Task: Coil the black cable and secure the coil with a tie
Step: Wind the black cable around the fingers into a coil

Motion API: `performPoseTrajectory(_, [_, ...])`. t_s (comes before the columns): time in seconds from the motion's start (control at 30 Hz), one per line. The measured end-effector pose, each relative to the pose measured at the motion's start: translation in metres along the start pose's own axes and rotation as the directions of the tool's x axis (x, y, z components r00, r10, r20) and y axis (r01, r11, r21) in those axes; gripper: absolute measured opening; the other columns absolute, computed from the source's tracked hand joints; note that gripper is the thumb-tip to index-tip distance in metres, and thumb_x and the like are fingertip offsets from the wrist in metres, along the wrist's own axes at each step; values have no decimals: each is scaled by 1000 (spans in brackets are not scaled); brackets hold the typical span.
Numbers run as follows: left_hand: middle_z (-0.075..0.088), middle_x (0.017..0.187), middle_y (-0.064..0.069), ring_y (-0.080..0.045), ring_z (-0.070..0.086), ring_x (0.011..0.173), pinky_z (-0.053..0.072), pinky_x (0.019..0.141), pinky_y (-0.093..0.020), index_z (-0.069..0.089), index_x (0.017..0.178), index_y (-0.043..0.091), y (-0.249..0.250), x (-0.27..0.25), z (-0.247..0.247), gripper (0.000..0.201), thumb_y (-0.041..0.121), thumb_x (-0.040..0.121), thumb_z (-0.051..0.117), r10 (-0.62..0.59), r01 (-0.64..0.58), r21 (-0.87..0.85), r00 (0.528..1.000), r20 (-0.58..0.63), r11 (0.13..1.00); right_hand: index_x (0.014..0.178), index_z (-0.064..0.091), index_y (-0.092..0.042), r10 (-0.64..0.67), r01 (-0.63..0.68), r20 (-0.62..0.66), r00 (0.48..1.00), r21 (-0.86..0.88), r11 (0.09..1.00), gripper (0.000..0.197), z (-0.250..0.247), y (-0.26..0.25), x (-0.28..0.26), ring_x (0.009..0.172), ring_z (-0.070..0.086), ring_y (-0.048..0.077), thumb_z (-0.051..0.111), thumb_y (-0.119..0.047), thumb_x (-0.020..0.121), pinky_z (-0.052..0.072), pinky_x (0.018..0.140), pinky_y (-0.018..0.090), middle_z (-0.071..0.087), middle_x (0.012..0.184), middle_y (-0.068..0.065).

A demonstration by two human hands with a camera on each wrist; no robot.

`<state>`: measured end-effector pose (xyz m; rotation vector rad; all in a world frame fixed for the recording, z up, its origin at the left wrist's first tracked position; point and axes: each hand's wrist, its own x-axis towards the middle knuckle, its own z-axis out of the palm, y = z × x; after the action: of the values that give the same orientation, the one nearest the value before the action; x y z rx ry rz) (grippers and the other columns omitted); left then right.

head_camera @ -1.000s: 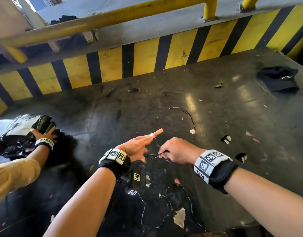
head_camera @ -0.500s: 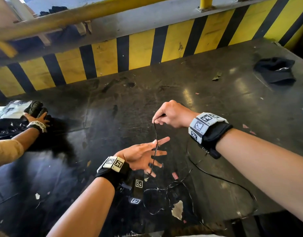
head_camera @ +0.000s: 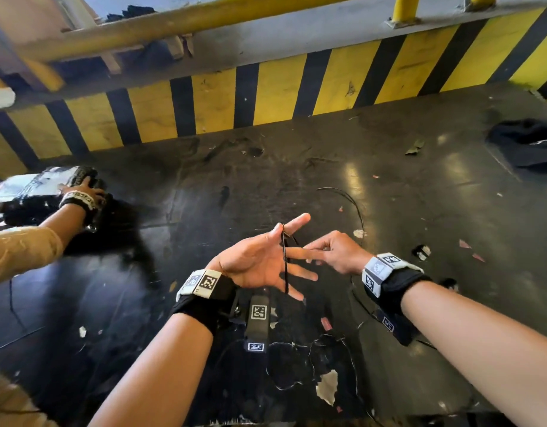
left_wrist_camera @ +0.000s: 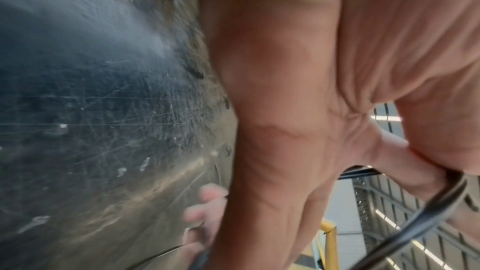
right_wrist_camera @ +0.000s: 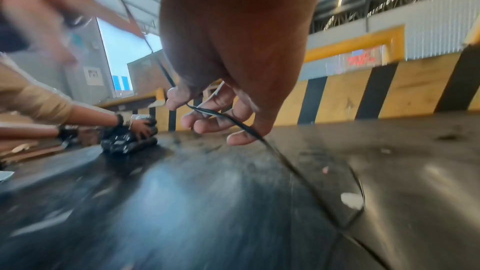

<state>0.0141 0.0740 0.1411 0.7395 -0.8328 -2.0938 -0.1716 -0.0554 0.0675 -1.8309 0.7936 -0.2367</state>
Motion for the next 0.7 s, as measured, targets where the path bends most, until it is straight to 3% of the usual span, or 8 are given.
performPoseTrajectory(0.07, [31,160,-31,-62,21,142,30,104,-79,48,144,53,8,2,0,56,55,91,63,53,-53,-7,999,-1,999,86,83,-16,11,-11,44,999,-1,1000,19,22,15,-9,72,66,16,73,-31,91,53,74,27,80,82,-3])
performPoseTrajectory(0.13, [29,159,-32,-66,19,142,22,104,-83,47,143,54,14,6,-2,56,56,90,63,74,-74,14,997,-25,997,85,82,-14,6,-8,104,995,23,1000,18,43,23,-15,73,69,23,71,-26,93,58,73,33,80,81,-5])
performPoseTrajectory(0.23, [19,162,-36,-65,21,141,18,106,-86,44,146,53,19,13,-8,61,56,89,64,82,-81,16,994,-67,997,96,82,-17,-32,37,165,986,-32,999,16,64,19,-21,70,66,12,67,-23,95,58,73,29,80,88,-1])
performPoseTrajectory(0.37, [20,163,-34,-59,35,135,28,104,-84,39,149,56,21,15,-21,69,57,86,69,93,-92,11,985,-143,996,98,81,-21,-71,105,200,977,-165,981,19,72,1,-27,66,68,12,63,-29,96,49,69,12,78,80,-6])
performPoseTrajectory(0.47, [25,163,-30,-53,49,128,42,98,-77,42,146,58,21,13,-33,74,58,81,75,105,-100,37,973,-204,994,100,80,-22,-30,87,227,974,-248,965,21,67,-9,-30,65,66,9,61,-32,98,42,67,10,68,67,-15])
performPoseTrajectory(0.53, [26,162,-27,-53,50,130,45,97,-75,43,145,59,19,12,-39,76,60,77,77,98,-88,50,966,-241,995,105,79,-24,-13,83,254,967,-267,960,22,62,-15,-33,69,68,9,60,-32,99,45,69,13,72,75,-12])
performPoseTrajectory(0.63, [27,162,-23,-58,43,136,44,97,-75,47,141,60,15,10,-46,77,62,72,80,84,-68,63,951,-298,996,111,78,-22,-19,111,287,958,-306,946,25,58,-24,-37,72,64,-3,57,-30,101,37,73,4,76,91,-7])
performPoseTrajectory(0.7, [25,162,-21,-58,38,138,44,98,-75,47,141,61,13,8,-50,77,64,71,80,65,-42,77,943,-326,996,112,78,-22,-12,109,297,955,-311,944,24,57,-28,-37,84,67,0,57,-29,101,40,81,8,77,93,-6])
